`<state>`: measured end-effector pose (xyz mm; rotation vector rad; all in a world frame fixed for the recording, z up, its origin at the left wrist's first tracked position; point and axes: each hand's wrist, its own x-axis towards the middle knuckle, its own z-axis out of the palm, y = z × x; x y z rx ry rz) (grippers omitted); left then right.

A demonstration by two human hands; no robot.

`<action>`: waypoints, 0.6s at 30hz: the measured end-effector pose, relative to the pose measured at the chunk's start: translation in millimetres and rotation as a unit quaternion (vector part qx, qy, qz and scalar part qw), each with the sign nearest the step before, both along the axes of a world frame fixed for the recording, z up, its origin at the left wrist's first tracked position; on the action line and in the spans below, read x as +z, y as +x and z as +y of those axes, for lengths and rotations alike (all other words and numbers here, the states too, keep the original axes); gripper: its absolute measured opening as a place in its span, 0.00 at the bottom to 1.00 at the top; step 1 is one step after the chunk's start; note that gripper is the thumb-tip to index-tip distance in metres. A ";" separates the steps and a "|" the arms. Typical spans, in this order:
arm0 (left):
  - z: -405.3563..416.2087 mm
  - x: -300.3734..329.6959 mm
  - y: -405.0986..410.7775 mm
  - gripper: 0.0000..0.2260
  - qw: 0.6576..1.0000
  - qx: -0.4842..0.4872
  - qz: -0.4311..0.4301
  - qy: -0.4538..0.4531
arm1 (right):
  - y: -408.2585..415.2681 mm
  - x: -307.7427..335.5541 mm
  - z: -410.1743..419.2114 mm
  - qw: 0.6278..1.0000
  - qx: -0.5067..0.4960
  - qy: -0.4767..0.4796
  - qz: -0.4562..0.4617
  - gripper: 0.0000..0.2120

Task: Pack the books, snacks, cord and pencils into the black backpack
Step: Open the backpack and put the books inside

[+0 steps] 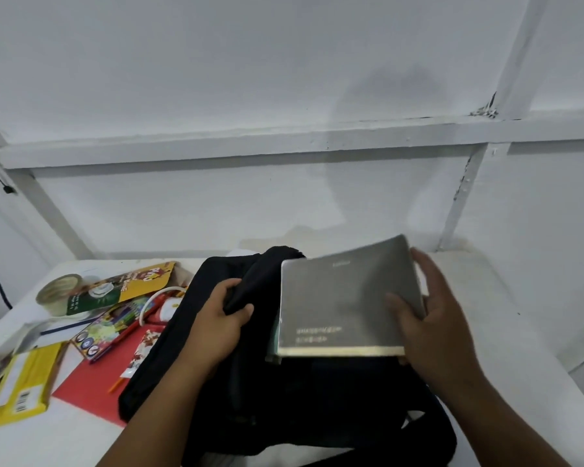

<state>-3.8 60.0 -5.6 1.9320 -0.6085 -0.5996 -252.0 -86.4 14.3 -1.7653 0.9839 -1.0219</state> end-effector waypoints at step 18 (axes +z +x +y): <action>13.3 55.1 7.5 0.19 0.997 -0.033 -0.039 -0.066 | 48.1 18.2 -12.0 0.970 0.167 0.057 0.168 0.27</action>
